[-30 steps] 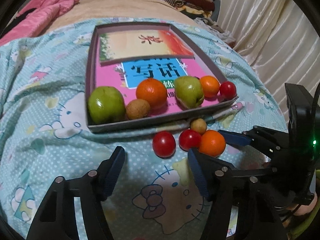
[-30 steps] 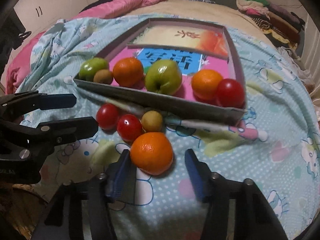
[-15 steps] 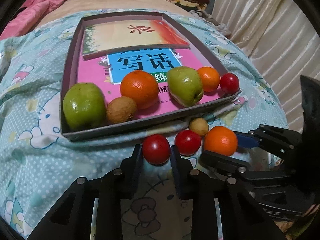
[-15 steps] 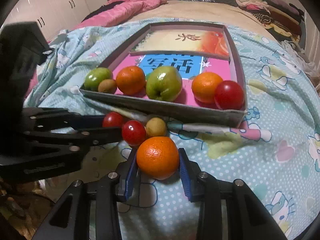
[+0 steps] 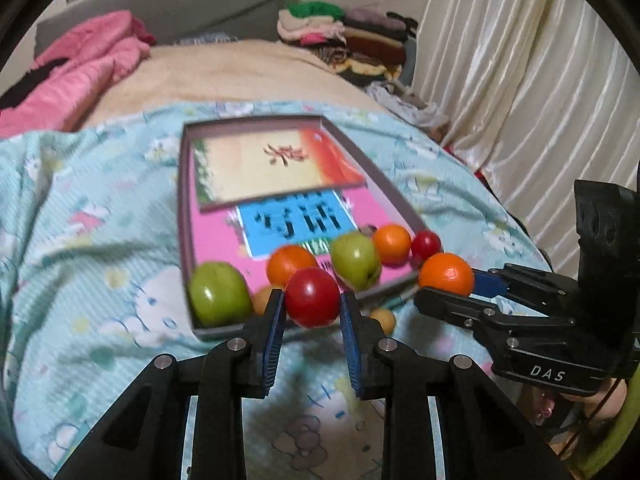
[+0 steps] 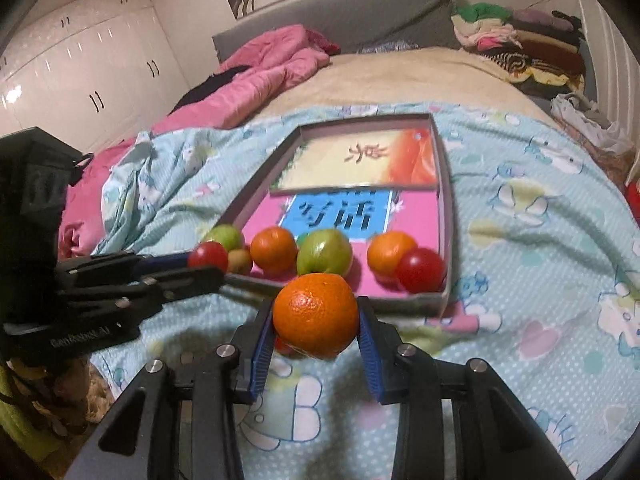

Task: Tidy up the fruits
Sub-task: 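Carry the mandarin with the right tool while the left carries the tomato into the box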

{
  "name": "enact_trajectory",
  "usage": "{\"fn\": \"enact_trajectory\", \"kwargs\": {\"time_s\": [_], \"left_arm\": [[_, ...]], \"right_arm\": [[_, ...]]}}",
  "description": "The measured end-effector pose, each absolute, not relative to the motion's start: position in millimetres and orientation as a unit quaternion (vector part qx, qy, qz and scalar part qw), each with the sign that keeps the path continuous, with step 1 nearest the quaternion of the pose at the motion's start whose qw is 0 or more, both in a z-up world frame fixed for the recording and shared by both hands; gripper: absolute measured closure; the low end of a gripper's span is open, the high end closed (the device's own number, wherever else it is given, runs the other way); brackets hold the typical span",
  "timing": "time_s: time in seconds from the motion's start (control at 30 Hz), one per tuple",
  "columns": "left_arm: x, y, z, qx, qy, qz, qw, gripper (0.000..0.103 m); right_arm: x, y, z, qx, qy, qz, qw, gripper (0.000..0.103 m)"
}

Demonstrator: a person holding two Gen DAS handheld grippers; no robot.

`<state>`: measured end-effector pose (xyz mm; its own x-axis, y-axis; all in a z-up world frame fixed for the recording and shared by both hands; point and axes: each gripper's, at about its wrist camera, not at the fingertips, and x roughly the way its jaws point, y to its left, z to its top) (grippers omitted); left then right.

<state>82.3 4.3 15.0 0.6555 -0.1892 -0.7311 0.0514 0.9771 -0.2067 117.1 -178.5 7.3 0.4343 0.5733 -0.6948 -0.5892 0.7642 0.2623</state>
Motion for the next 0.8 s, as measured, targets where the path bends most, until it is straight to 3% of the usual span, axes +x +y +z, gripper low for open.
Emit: {"fn": "enact_trajectory", "kwargs": {"time_s": [0.8], "left_arm": [[103,-7,-4,-0.079,0.432,-0.079,0.895,0.075]], "right_arm": [[143,-168,6,-0.059,0.366,0.315,0.874,0.064]]}}
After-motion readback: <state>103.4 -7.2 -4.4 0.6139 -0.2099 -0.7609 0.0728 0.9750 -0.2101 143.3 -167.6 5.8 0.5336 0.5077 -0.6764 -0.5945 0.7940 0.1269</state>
